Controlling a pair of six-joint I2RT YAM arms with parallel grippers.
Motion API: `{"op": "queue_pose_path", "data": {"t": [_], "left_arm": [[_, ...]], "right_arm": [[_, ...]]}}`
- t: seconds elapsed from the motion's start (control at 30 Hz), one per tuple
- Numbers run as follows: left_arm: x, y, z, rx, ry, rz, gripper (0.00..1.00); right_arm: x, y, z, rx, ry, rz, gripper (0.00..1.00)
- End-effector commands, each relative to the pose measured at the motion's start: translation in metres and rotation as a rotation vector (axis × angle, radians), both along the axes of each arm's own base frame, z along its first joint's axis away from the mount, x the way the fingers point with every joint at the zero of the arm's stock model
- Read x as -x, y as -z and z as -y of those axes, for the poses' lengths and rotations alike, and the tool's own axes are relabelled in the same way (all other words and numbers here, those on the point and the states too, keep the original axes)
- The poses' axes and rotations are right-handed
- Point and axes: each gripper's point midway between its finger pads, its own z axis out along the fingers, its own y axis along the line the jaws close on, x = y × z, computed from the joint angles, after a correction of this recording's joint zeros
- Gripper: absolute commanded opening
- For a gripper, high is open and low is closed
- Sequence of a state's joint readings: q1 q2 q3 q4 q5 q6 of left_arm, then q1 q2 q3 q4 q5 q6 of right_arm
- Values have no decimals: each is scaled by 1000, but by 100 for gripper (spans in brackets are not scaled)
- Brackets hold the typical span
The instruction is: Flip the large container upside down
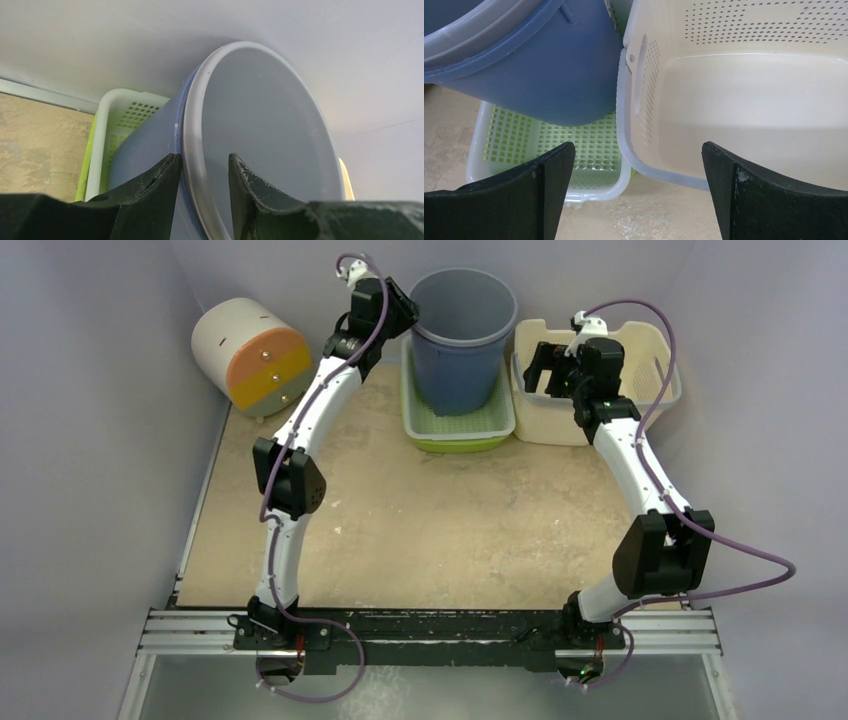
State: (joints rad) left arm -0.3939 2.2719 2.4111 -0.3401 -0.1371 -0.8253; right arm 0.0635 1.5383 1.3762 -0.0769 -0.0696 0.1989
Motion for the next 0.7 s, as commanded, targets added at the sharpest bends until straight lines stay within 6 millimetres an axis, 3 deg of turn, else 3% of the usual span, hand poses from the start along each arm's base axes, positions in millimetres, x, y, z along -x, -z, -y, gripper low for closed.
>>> {"op": "queue_pose_path", "data": {"t": [0.0,0.1,0.2,0.3,0.4,0.47,0.53,0.67], "left_arm": [[4,-8,6,-56,12,24,39],[3,8,9,-81,29,-8,34],[3,28,9,-123,34,-49,13],[5,46,8,-158,41,-87,0],[7,46,9,-171,55,-85,0],[9,27,9,-169,64,-39,0],[12,-5,7,-146,63,40,0],[26,-86,1,-40,54,221,0]], "right_arm": [[-2,-29,1,8,0,76,100],[-1,-27,0,1,0,72,100],[-1,-27,-1,-5,-2,71,100],[0,-26,-1,-4,-2,70,100],[0,-25,-1,-2,-2,69,100],[0,-25,0,-2,0,68,100],[0,-25,0,-3,1,69,100],[0,-22,0,-8,5,66,100]]}}
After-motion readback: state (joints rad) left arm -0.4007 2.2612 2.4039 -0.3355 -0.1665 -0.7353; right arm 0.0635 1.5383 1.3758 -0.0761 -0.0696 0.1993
